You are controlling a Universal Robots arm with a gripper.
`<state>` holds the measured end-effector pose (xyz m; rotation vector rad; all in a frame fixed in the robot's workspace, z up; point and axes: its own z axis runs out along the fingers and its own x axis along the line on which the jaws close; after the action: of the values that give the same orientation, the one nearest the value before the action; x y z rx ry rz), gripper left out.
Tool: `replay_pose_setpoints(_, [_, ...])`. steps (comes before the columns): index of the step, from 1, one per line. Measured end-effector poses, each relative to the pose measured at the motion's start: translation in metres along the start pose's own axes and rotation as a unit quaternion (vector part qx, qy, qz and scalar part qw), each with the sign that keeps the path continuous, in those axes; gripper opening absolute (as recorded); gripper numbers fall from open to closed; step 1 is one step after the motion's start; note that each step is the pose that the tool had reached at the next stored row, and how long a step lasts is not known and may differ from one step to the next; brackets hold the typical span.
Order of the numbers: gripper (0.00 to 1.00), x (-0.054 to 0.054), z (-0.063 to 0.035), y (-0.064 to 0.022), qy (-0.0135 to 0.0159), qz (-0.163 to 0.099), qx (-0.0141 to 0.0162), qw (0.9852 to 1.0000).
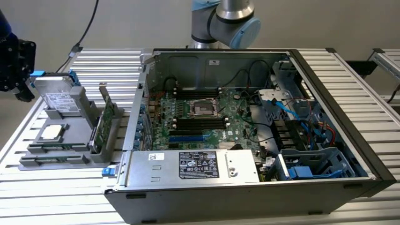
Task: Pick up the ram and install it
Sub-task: 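Pick up the ram and move it above insertion slot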
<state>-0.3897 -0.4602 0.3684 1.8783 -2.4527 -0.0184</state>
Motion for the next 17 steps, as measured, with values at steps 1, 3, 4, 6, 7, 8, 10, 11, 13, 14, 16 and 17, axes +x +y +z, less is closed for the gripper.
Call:
replay_pose_setpoints(1, [0.1,0.0,0.0003,0.0,0.0004,-0.009,0.0003,1.0])
replay_pose_setpoints(3, [0.1,0.0,0.0008,0.0,0.0011,-0.027,0.0009,0.9996])
replay_pose_setpoints(4, [0.1,0.0,0.001,0.0,0.0015,-0.036,0.0012,0.9994])
replay_pose_setpoints(6, [0.1,0.0,0.0016,-0.0001,0.0023,-0.055,0.0019,0.9985])
replay_pose_setpoints(7, [0.1,-0.0001,0.0019,-0.0001,0.0026,-0.064,0.0022,0.998])
replay_pose_setpoints(8, [0.1,-0.0001,0.0022,-0.0001,0.003,-0.073,0.0025,0.9973])
replay_pose_setpoints(10, [0.1,-0.0001,0.0028,-0.0001,0.0038,-0.091,0.0031,0.9958])
replay_pose_setpoints(11, [0.1,-0.0001,0.0031,-0.0001,0.0042,-0.1,0.0034,0.995])
replay_pose_setpoints(13, [0.1,-0.0001,0.0032,0.0,0.0049,-0.114,0.0039,0.9934])
replay_pose_setpoints(14, [0.1,-0.0001,0.0032,0.0,0.0049,-0.114,0.0039,0.9934])
replay_pose_setpoints(16, [0.18,-0.0001,0.0032,0.0,0.0049,-0.114,0.0039,0.9934])
replay_pose_setpoints(17, [0.24,-0.0001,0.0033,0.0,0.0049,-0.115,0.004,0.9934])
